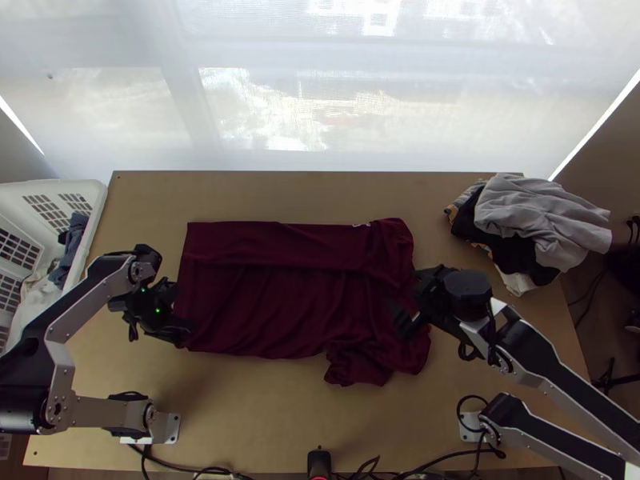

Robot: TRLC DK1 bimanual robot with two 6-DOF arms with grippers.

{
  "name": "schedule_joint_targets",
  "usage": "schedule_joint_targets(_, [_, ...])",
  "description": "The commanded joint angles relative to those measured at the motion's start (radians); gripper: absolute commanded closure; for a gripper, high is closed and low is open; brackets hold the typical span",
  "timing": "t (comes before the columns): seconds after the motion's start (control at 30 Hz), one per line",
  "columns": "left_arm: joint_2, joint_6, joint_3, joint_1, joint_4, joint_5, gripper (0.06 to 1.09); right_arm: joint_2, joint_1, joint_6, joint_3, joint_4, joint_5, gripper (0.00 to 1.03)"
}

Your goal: Fold the t-shirt

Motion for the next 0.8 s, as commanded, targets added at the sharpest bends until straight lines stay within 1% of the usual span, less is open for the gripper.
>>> schedule_joint_targets(0.0, [-0.024,-0.011,0.017,0.003,-0.006,-0.004,1.05,0.016,0.18,0.001,-0.018,-0.136,-0.002,0.04])
schedule_joint_targets(0.17, [-0.038,-0.012,0.008,0.026,-0.008,-0.004,1.05,0.04,0.321,0.007,-0.023,-0.176,-0.036,0.05])
schedule_joint_targets(0.27, [-0.036,-0.011,0.003,0.041,-0.006,-0.004,1.05,0.066,0.405,-0.011,-0.023,-0.176,-0.036,0.05])
schedule_joint_targets(0.47, [-0.035,-0.025,0.008,0.055,-0.005,-0.004,1.05,0.129,0.54,-0.019,-0.04,-0.134,-0.038,0.05])
schedule_joint_targets(0.6, [-0.041,-0.035,0.006,0.064,-0.005,-0.004,1.05,0.172,0.585,-0.017,-0.029,-0.077,-0.062,0.07])
schedule_joint_targets(0.63, [-0.041,-0.035,0.006,0.069,-0.005,-0.004,1.05,0.182,0.594,-0.014,-0.026,-0.059,-0.065,0.09])
schedule_joint_targets(0.73, [-0.039,-0.035,0.006,0.083,-0.003,-0.005,1.05,0.209,0.619,0.006,-0.026,-0.022,-0.102,0.11])
schedule_joint_targets(0.77, [-0.038,-0.035,0.006,0.086,-0.002,-0.005,1.05,0.215,0.623,0.009,-0.028,-0.016,-0.11,0.14])
